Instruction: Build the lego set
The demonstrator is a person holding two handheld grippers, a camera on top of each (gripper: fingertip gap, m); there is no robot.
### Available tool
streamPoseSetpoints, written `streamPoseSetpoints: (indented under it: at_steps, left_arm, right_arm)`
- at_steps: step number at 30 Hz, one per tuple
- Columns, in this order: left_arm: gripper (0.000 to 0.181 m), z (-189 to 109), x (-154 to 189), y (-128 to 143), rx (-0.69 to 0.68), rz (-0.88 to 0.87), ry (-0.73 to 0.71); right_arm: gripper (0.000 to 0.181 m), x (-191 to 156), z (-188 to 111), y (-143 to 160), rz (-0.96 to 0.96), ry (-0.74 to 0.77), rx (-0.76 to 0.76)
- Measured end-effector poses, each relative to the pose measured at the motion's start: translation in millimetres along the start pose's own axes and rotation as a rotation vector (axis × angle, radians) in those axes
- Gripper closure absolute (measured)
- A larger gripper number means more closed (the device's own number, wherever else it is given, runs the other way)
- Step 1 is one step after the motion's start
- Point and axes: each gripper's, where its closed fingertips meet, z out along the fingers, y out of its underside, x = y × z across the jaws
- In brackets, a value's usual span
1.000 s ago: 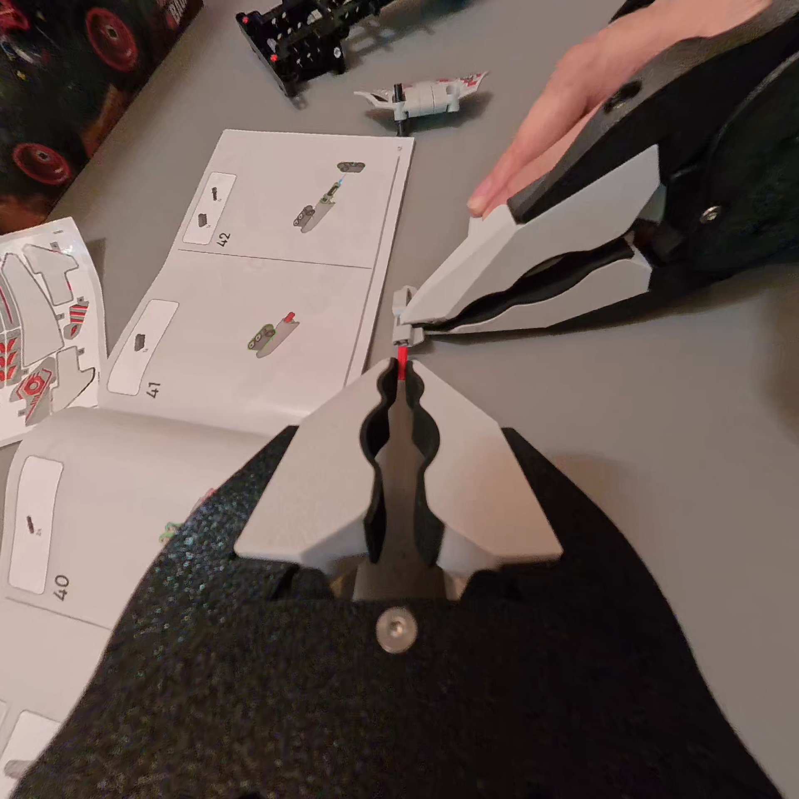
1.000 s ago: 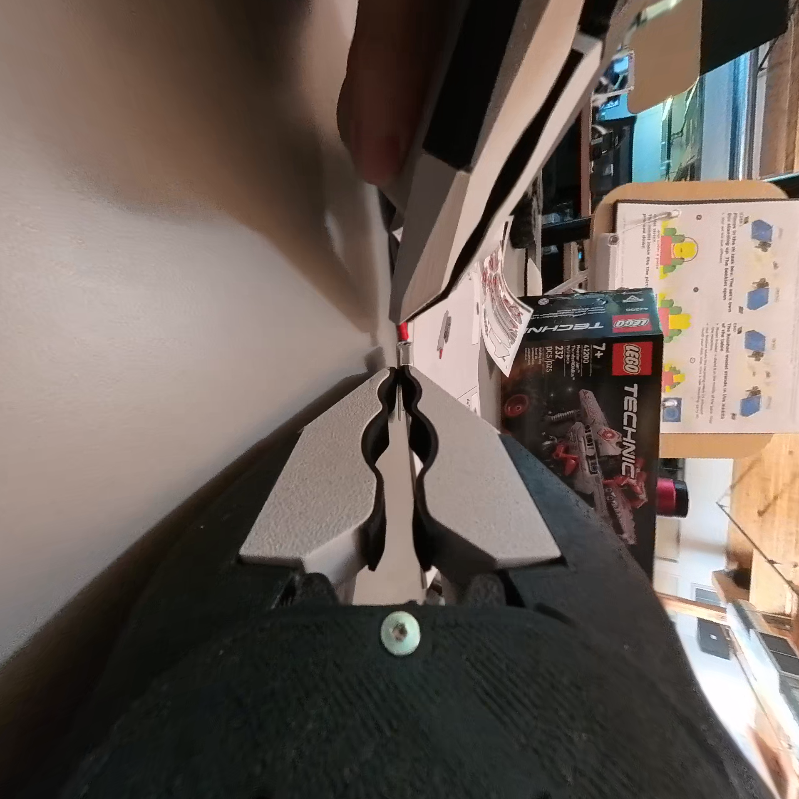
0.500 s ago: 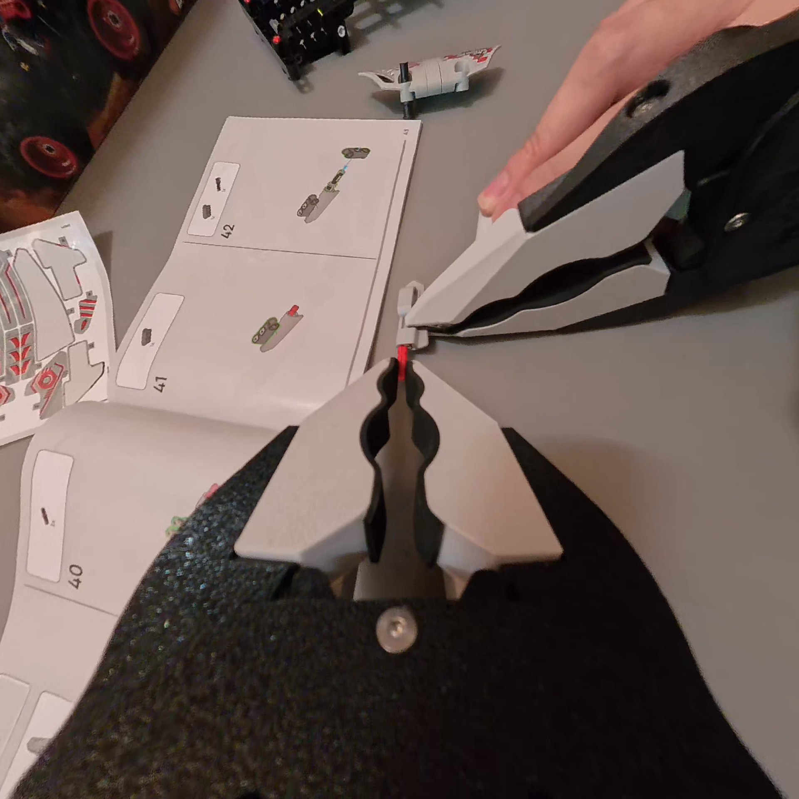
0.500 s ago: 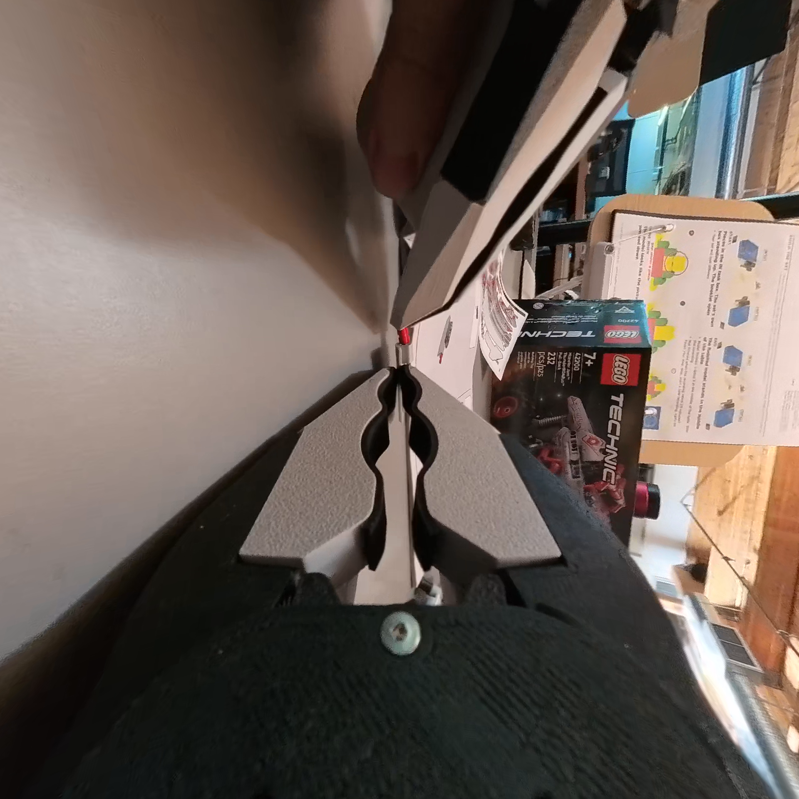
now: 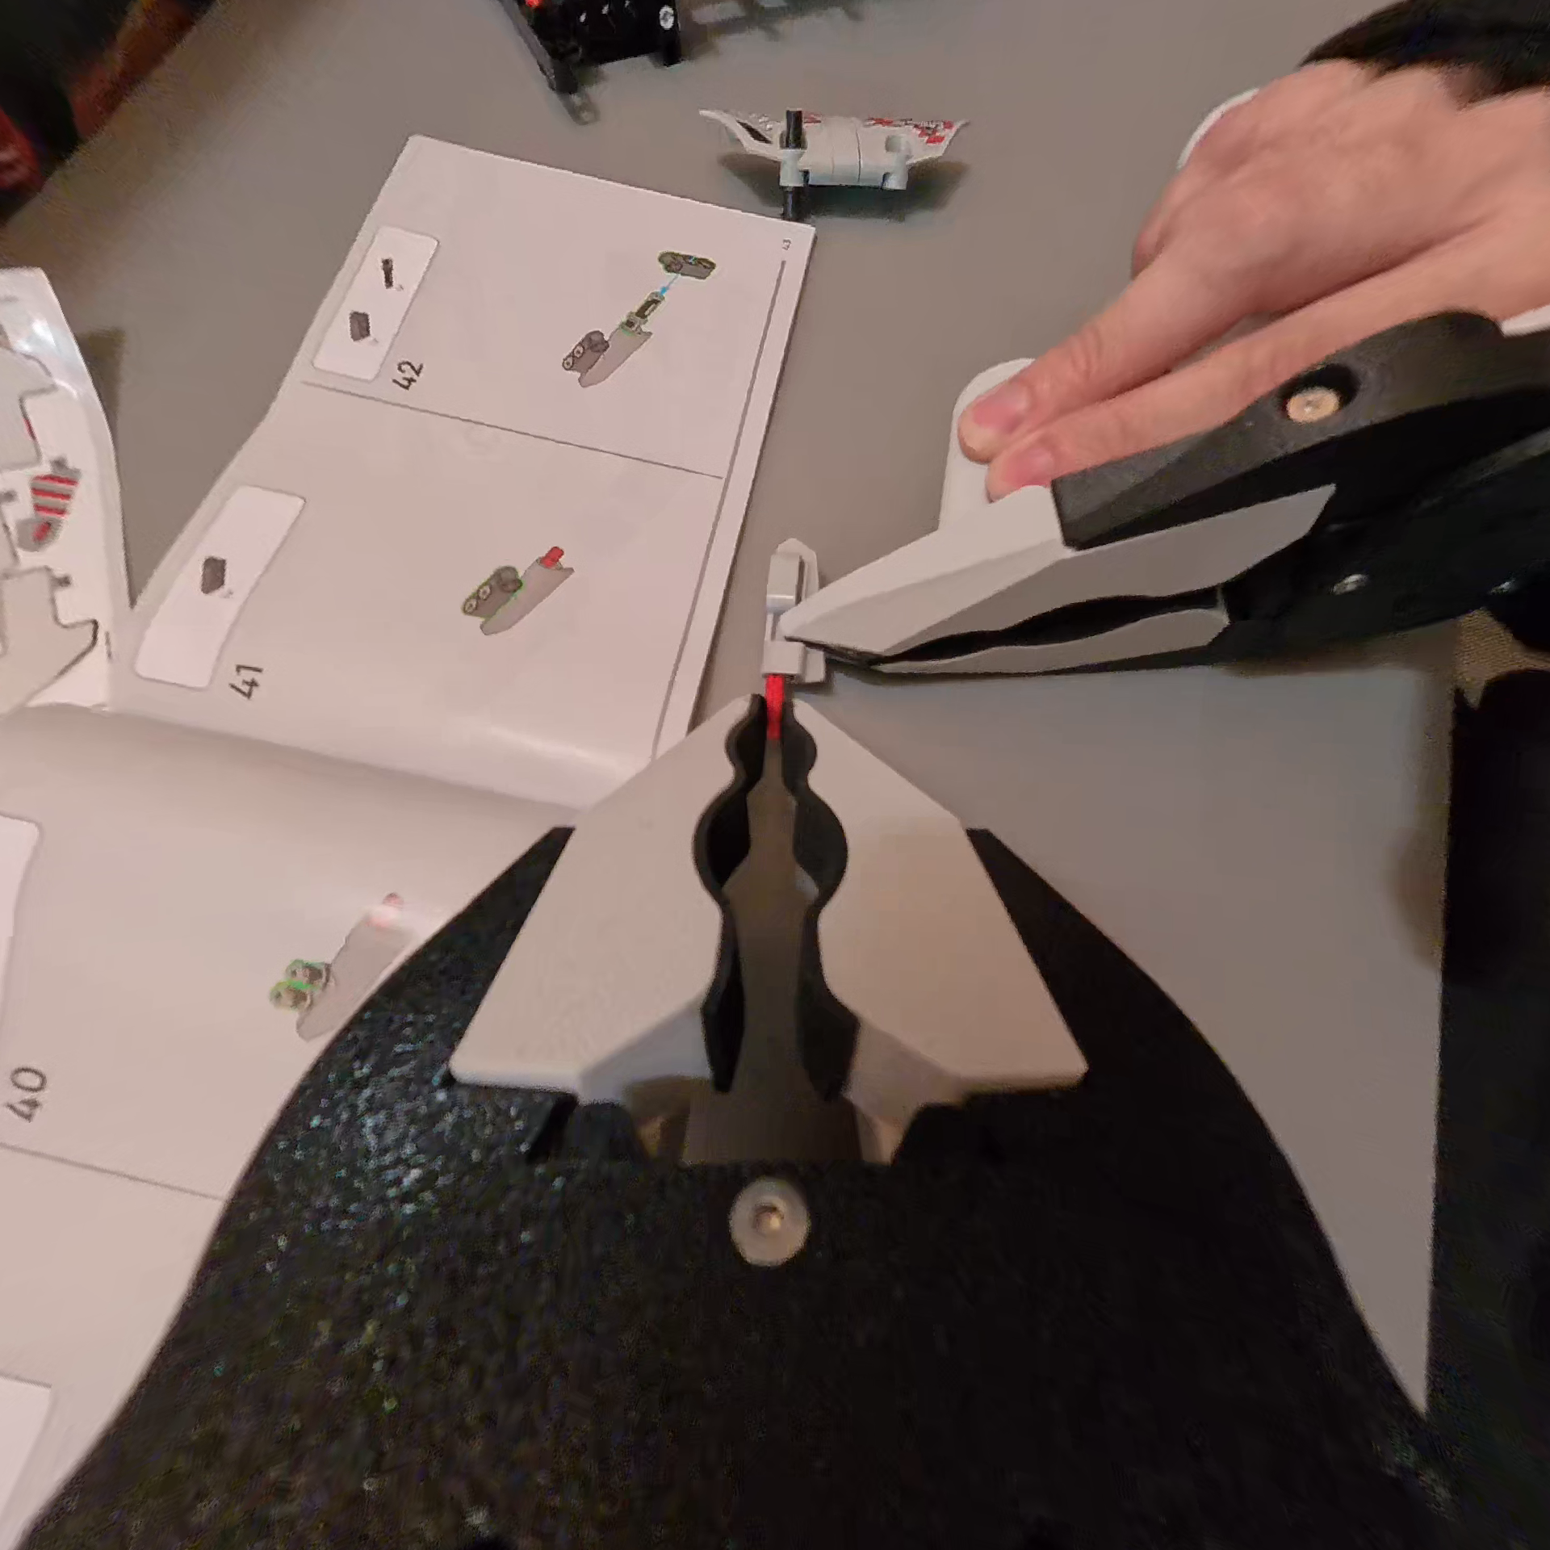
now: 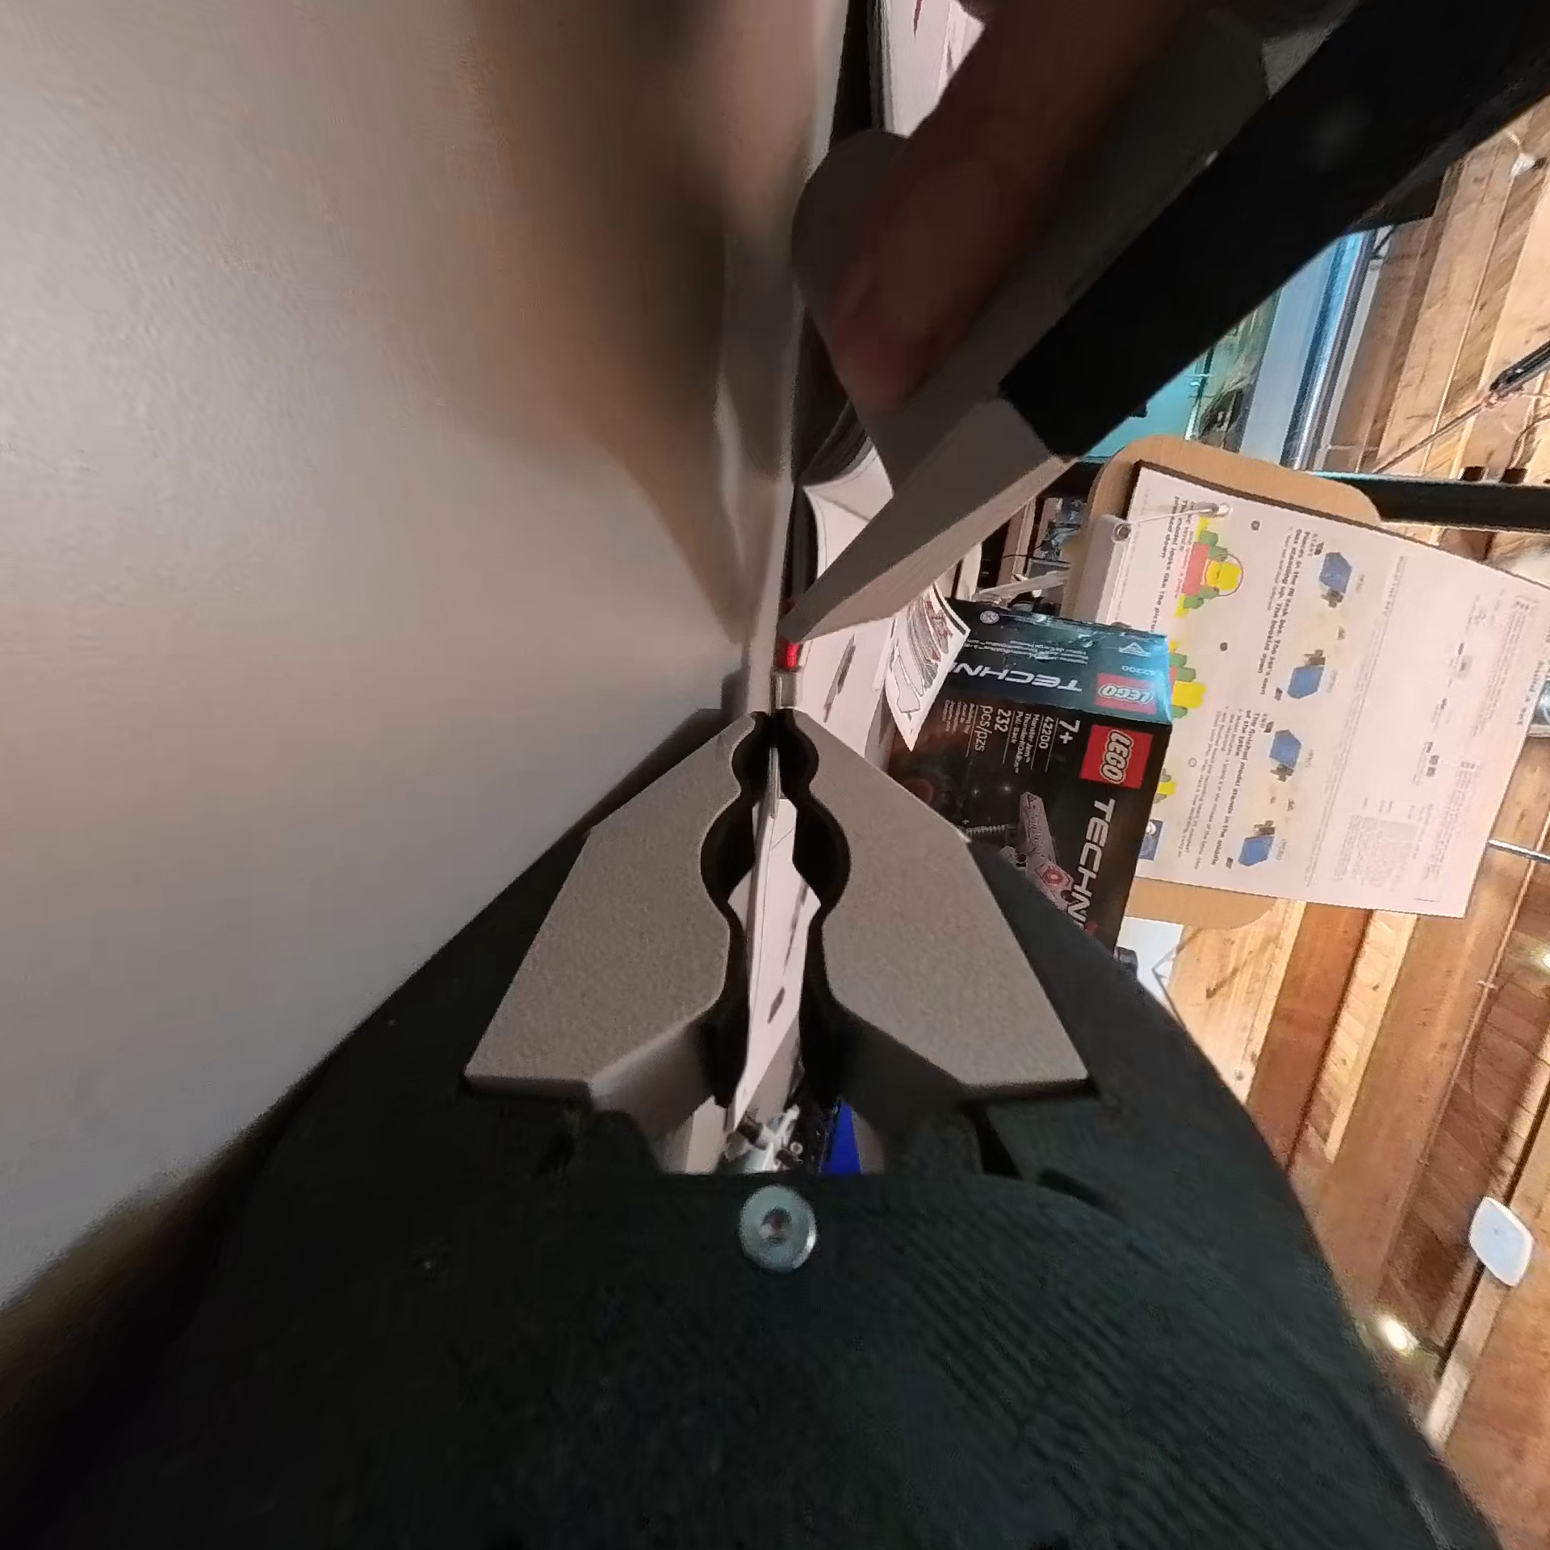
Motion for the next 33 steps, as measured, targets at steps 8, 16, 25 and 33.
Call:
streamPoseSetpoints:
  at_steps: [8, 16, 25, 33]
  left_arm:
    - [0.181, -3.3, 0.5, 1.6, 0.026, -0.110, 0.085]
    - [0.181, -2.9, -1.0, -1.9, -0.013, 0.295, -0.103]
    - [0.180, 1.1, -0.1, -3.6, -0.019, 0.401, -0.165]
    - [0.181, 3.0, -2.6, -3.1, -0.032, 0.355, -0.180]
  right_arm:
    - [0.181, -1.4, 0.2, -5.4, 0.032, -0.013, 0.032]
    - [0.181, -2.0, -1.2, -5.5, 0.213, -0.076, 0.100]
    - [0.181, -3.7, -2.9, -3.4, 0.337, -0.155, 0.160]
    - [0.181, -4.8, -0.3, -2.0, 0.208, -0.131, 0.086]
